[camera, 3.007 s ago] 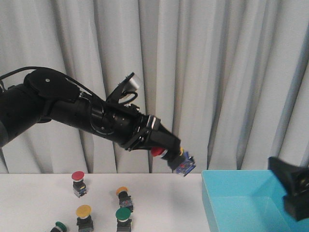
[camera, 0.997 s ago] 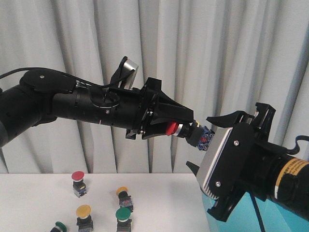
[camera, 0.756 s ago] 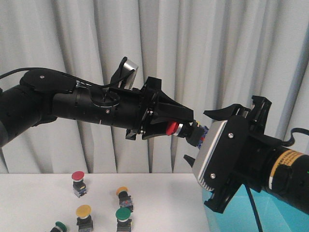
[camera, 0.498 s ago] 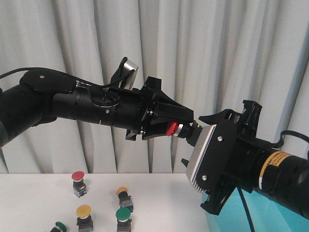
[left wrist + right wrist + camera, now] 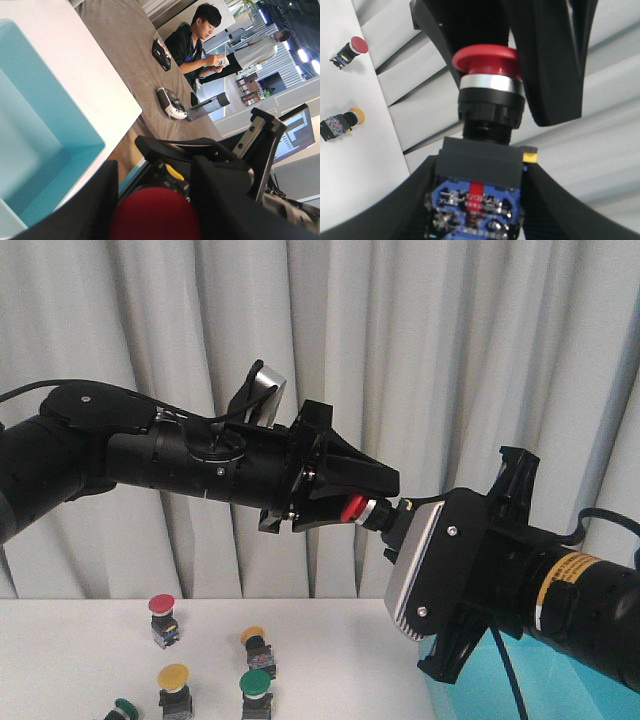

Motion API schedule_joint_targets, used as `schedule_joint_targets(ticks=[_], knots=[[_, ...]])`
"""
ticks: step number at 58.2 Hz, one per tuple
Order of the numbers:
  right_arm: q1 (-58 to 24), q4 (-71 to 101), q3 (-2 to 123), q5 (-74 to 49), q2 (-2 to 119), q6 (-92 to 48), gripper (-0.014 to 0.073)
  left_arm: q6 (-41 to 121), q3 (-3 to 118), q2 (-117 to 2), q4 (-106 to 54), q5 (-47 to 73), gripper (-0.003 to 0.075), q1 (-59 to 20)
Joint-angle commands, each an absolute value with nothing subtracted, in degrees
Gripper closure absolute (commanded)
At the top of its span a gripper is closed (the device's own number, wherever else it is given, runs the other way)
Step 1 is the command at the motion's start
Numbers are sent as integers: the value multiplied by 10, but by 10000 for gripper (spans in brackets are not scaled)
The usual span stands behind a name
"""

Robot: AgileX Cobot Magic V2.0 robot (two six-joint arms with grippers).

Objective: Pick red and yellow buttons and place in box
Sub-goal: 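Close the right gripper on the red button's body beside the left gripper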

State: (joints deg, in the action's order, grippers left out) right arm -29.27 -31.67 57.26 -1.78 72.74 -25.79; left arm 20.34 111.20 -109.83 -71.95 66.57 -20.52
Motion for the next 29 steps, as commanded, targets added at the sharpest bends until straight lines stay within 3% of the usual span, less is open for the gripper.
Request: schedule_joint_targets(ticks=[1,19,29], knots=[[-291,-319,592,23,715,-262,602,202,1131,-1064,-773,670,716,-208],[-291,-319,592,28,715,-262,601,243,1131,-1064,-768,679,699,-208],[-291,-319,592,28,715,-262,599,266,1131,-1064,-770,676,579,-208]])
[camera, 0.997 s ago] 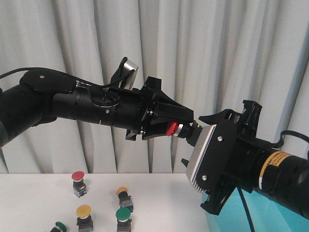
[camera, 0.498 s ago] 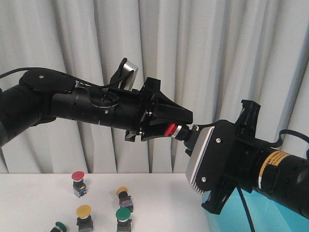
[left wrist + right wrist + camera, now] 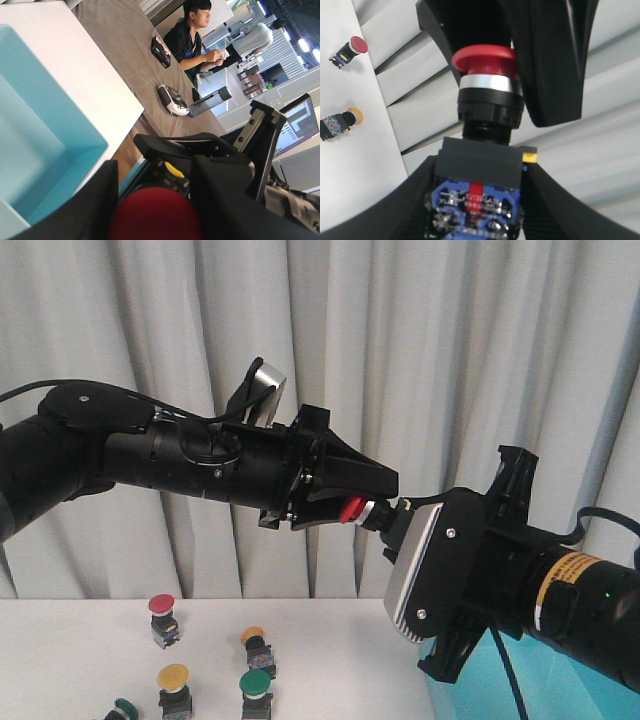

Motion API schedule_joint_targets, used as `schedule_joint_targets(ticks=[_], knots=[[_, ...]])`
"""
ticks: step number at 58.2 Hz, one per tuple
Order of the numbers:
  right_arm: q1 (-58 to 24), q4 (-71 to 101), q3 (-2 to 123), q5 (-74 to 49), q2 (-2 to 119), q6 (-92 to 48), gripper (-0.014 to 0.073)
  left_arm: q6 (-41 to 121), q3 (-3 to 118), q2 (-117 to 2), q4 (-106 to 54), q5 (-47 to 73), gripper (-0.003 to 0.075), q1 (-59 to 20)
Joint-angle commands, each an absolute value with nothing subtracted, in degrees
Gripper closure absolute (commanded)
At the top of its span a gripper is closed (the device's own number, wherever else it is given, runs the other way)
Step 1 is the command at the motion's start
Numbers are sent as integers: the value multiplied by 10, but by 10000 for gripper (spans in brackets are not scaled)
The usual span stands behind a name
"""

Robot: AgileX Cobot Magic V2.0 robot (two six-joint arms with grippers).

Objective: Pick red and yellow buttons and place in box
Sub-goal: 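Close the right gripper on the red button's body beside the left gripper, then open the left gripper and pull both arms apart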

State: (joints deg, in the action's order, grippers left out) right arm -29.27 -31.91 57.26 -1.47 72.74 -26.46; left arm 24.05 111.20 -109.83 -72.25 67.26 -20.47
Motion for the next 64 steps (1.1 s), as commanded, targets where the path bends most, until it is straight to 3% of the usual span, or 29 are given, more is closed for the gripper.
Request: schedule_joint_targets(ticks=[1,18,27,39,40,49,64], knots=[[-291,-318,592,28,715,-262,599,267,1131,-1064,-770,674,563,-208],[-291,-318,592,25,715,-262,598,318,1132,-1064,-773,659,151,-208],[-291,-312,592,25,712,-262,596,372,1132,-1063,-793,665,104,-207],[-291,-311,592,0,699,-258,595,458,1132,-1042,-752,650,161,-205],[-288,-311,596,-10,679,-208,592,478,1132,-998,-636,588,216,-205],[-245,-299,628,-13,658,-90,587,451,1132,-930,-470,507,325,-205],[-130,-299,696,-100,649,66,584,287,1131,-830,-164,487,716,-205]])
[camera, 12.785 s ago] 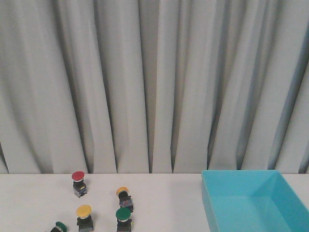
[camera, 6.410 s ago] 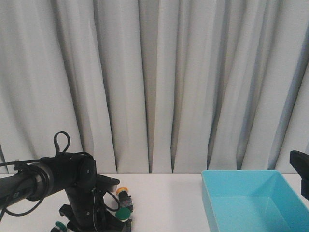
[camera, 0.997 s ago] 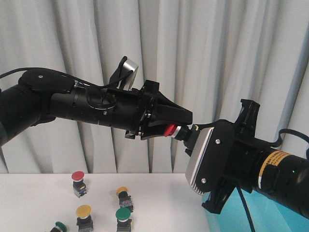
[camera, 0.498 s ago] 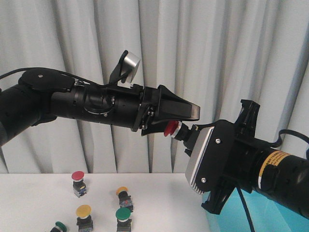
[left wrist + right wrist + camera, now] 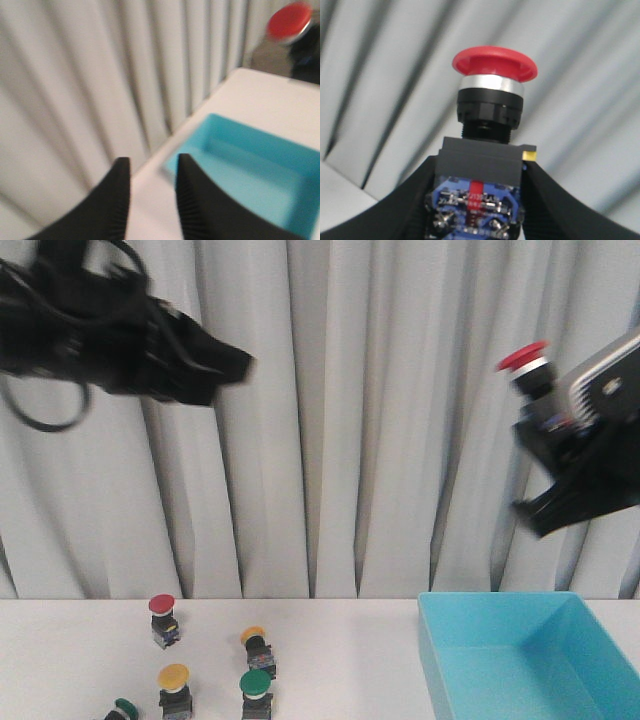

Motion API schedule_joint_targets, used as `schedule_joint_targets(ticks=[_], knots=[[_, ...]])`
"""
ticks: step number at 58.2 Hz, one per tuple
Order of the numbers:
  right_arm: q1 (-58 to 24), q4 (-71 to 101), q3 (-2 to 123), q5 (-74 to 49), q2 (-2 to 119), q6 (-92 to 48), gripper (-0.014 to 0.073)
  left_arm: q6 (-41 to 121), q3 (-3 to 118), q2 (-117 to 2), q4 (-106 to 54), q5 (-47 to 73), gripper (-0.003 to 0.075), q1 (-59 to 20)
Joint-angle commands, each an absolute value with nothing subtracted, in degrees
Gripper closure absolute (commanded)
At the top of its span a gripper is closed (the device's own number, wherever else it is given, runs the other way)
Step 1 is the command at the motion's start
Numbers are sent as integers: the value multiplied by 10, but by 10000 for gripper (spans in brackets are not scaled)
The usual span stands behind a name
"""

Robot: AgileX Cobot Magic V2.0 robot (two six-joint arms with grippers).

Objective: Pick red and yellow buttons and place in box
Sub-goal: 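Open the left gripper and pull both arms apart, then lower the red button into the blue box and open the right gripper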

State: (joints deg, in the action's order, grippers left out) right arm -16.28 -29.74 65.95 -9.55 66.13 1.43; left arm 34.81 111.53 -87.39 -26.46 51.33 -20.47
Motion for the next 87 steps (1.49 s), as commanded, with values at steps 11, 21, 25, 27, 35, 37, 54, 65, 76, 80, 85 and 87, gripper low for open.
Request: schedule_joint_targets(ticks=[11,21,25,27,35,37,54,65,76,80,85,87], knots=[[-102,-299,699,-186,677,129,582,152,1131,-817,75,560,727,-205],[-102,-281,699,-243,753,162,578,102,1130,-813,135,626,727,-205],[-102,-264,699,-264,787,162,578,102,1124,-807,133,622,727,-206],[-102,-257,699,-278,805,160,578,102,1117,-802,133,618,727,-207],[-102,-245,699,-329,881,153,578,102,1072,-777,131,589,727,-207],[-102,-237,699,-333,897,151,577,104,1061,-770,131,584,727,-207],[-102,-205,699,-327,991,145,575,103,973,-737,132,547,727,-207],[-102,-199,699,-310,1023,145,571,102,968,-738,131,548,727,-207],[-102,-187,699,-299,1055,145,568,102,968,-738,131,548,726,-207],[-102,-186,699,-297,1068,145,567,102,968,-738,131,548,726,-207],[-102,-177,699,-293,1082,145,567,102,968,-738,131,548,726,-207],[-102,-176,699,-291,1086,145,567,102,968,-738,131,548,726,-207]])
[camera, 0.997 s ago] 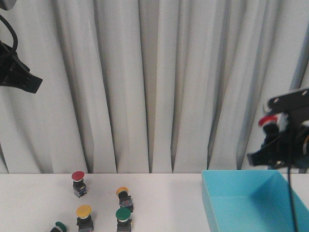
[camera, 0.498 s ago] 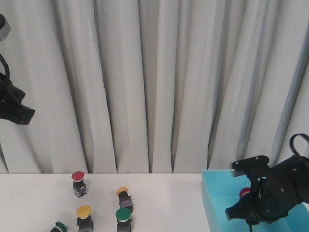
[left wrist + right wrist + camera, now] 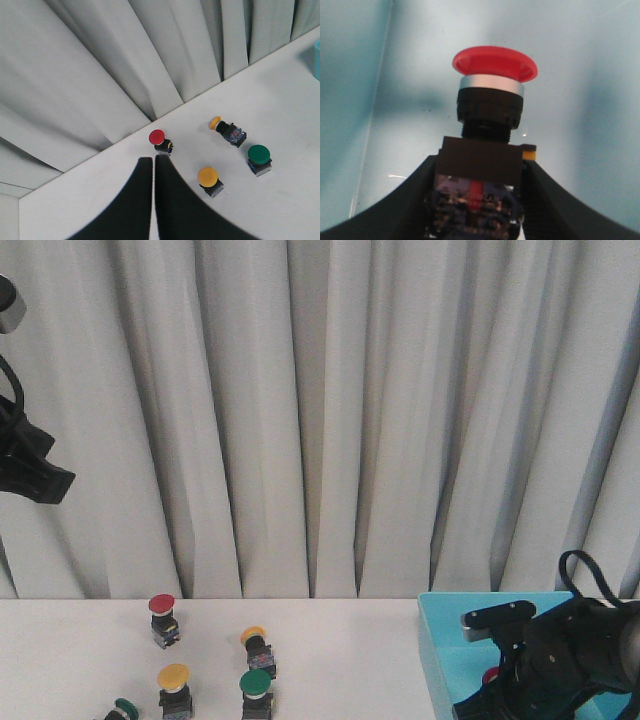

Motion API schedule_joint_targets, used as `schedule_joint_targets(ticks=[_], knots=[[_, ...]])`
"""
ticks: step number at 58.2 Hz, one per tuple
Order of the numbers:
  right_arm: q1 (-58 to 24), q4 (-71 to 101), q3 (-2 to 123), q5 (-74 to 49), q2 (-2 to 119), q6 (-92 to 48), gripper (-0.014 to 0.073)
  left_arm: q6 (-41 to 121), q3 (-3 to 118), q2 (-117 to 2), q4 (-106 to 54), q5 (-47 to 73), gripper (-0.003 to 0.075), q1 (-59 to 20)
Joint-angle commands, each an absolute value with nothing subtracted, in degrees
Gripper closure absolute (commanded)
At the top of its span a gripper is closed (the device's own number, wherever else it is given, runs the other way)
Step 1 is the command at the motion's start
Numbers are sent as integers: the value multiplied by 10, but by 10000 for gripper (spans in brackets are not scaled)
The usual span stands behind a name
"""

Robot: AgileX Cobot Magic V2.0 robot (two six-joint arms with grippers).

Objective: Pick red and yellow buttons and place in box
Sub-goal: 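Lower the red button into the blue box and open the right gripper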

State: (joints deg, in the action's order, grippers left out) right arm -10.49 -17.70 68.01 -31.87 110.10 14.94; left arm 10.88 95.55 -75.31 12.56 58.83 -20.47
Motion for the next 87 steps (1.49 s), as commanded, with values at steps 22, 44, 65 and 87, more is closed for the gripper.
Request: schedule_joint_targets(ticks=[22,44,65,87], knots=[[-102,-163,699,-271,1099,149,484,99,968,-738,129,548,726,-207],[-102,-162,699,-280,1099,152,165,97,968,-738,129,548,726,-207],[-102,-167,700,-281,1060,152,117,97,968,-738,129,548,726,-207],[-102,-177,769,-271,854,151,117,97,968,-738,129,545,726,-207]])
